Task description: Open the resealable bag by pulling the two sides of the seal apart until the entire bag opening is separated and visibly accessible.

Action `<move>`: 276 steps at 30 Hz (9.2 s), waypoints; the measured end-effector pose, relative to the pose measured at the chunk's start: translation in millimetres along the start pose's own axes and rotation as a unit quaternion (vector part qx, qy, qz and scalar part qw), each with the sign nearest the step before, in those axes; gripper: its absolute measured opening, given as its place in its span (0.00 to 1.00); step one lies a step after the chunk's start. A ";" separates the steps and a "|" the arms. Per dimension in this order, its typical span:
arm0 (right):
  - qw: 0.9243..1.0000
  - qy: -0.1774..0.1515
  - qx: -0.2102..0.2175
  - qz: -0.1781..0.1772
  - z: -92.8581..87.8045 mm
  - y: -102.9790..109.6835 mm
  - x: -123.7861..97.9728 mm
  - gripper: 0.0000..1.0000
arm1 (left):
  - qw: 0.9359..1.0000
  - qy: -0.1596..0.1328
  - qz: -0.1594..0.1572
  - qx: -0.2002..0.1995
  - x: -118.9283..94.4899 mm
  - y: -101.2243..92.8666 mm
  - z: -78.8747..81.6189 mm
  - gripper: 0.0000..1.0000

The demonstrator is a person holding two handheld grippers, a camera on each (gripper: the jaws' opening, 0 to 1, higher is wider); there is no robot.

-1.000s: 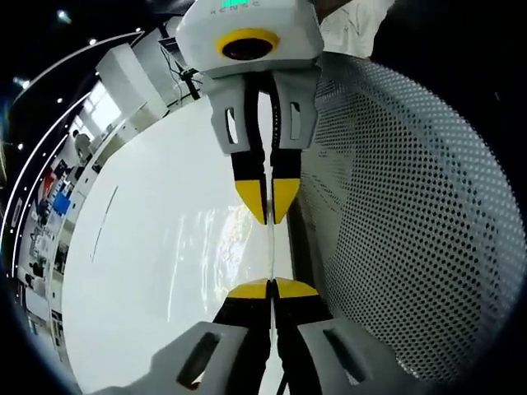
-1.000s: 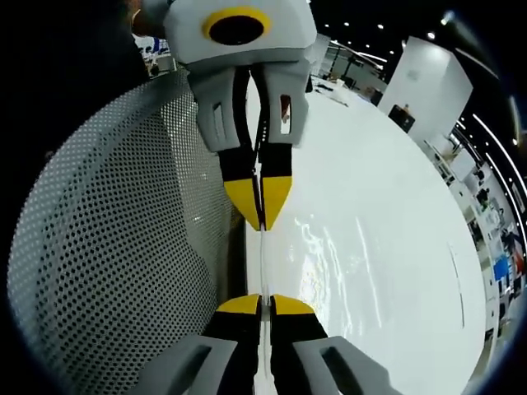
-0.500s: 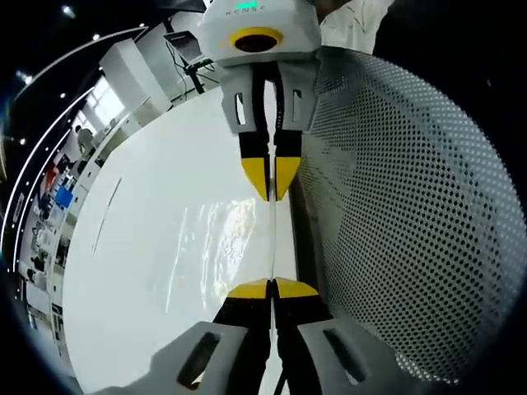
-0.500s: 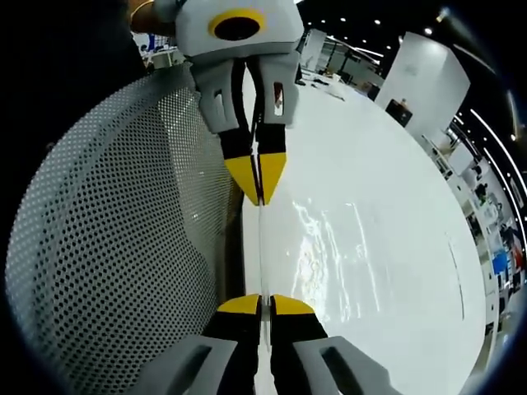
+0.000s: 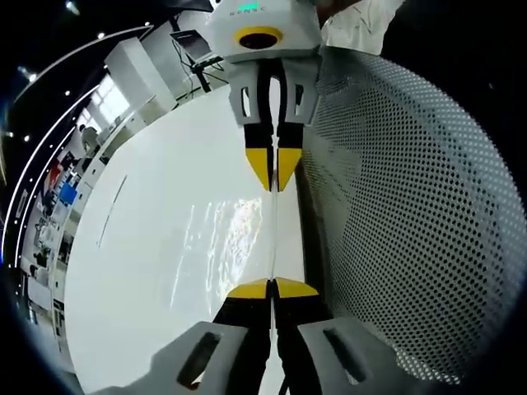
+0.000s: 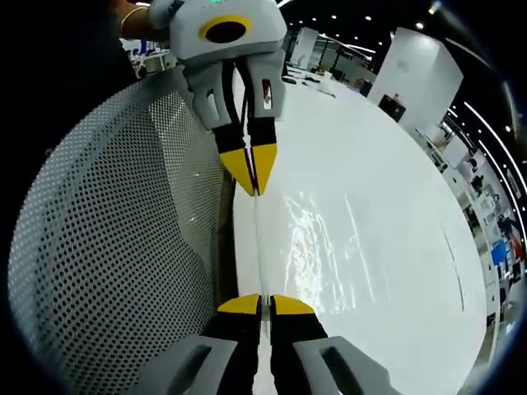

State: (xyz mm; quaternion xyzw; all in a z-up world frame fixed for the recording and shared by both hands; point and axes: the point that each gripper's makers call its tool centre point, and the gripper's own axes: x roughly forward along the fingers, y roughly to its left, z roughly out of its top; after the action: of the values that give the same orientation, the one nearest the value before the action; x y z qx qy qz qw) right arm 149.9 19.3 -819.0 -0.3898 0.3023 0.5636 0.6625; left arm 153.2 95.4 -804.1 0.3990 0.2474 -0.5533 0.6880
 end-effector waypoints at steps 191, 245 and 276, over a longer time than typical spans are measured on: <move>0.979 -0.108 0.106 -0.137 75.7 -82.4 20.1 0.00 | 0.975 -0.039 0.136 -0.169 -4.3 33.7 8.7 0.18; 0.993 -0.026 0.022 -0.117 31.6 -125.6 60.8 0.05 | 0.929 -0.114 0.186 -0.299 -38.9 73.6 -9.6 0.79; 0.889 -0.180 0.342 -0.244 -2.7 -115.3 -56.6 0.64 | 0.885 -0.179 0.234 -0.361 -70.2 91.9 -21.6 0.99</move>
State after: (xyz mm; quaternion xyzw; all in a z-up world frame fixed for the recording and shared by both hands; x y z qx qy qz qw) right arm 252.9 -18.9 -752.6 -0.0922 0.2475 0.3067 0.9144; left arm 224.9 159.1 -735.9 0.0638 0.2020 -0.3105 0.9267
